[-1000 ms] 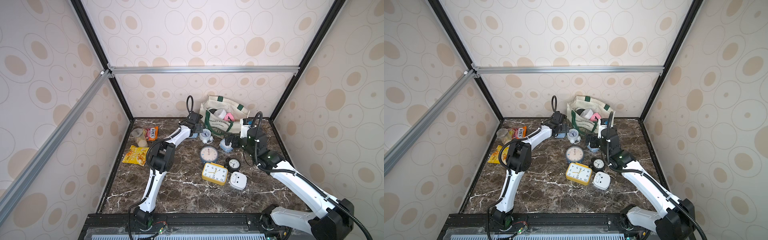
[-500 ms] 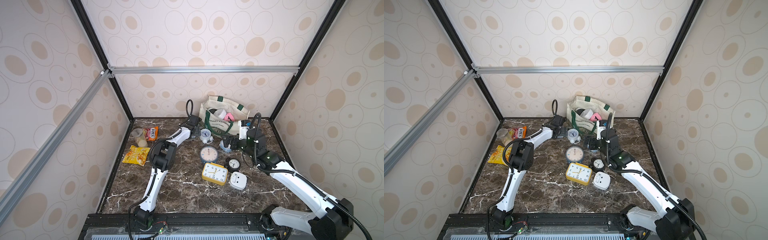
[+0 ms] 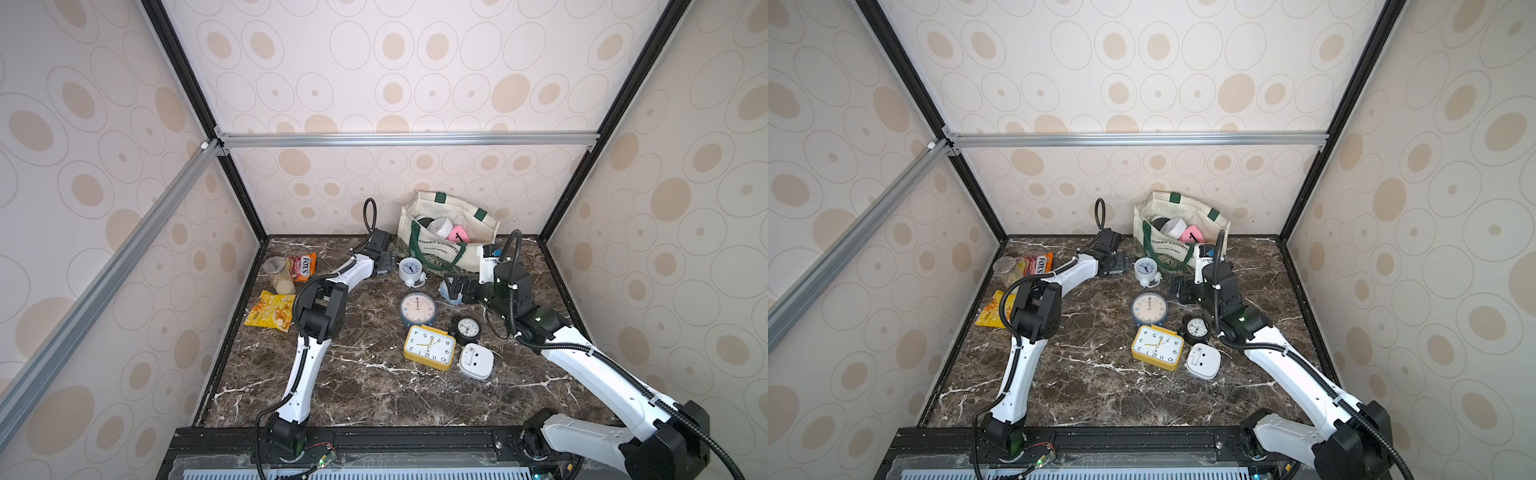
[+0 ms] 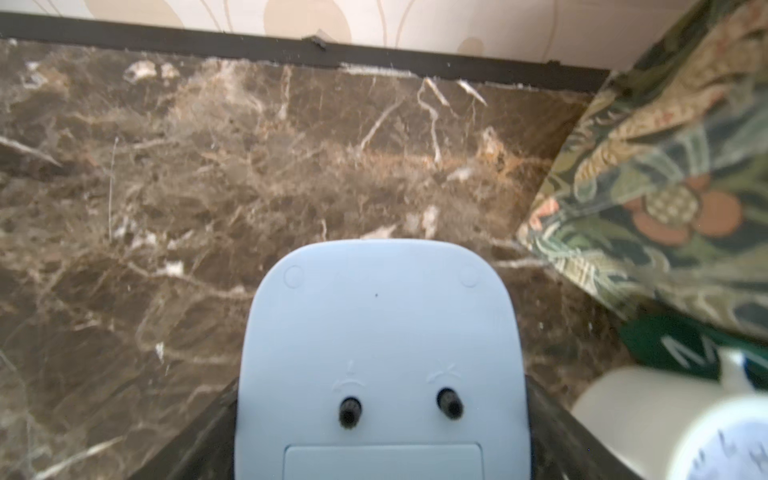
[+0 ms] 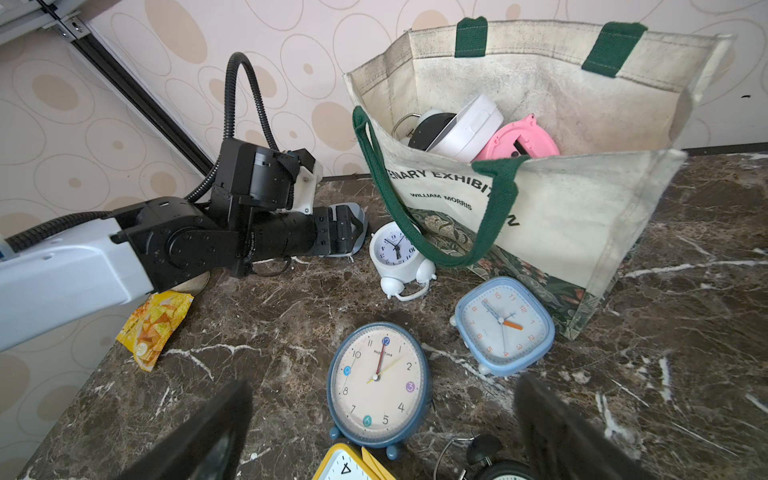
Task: Put the alarm clock into the canvas bag
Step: Pick up the alarm from the center of the board.
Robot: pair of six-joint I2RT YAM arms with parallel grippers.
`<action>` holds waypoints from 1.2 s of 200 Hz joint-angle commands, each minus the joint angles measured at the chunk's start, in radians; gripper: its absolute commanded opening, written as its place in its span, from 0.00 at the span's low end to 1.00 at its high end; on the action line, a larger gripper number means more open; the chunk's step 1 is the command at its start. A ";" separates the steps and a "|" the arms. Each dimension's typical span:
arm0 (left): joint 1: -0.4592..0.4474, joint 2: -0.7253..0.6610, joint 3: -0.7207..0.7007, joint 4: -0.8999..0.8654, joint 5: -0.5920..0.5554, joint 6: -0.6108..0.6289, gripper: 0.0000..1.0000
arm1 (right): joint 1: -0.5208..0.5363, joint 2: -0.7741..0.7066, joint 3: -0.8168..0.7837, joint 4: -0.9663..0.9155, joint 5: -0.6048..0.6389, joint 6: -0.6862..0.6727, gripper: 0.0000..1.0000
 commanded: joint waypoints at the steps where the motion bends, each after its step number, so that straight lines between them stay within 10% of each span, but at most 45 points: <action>1: 0.001 -0.152 -0.160 0.114 0.057 0.025 0.76 | 0.004 -0.005 0.004 -0.039 -0.009 0.008 1.00; 112: -0.155 -0.999 -1.250 1.008 0.285 0.301 0.74 | -0.025 0.147 0.209 -0.204 -0.420 0.038 1.00; 161: -0.270 -1.148 -1.466 1.264 0.375 0.422 0.74 | -0.025 0.230 0.323 -0.331 -0.670 0.011 0.98; 240: -0.302 -1.117 -1.436 1.297 0.450 0.397 0.74 | 0.046 0.315 0.357 -0.374 -0.708 -0.041 0.94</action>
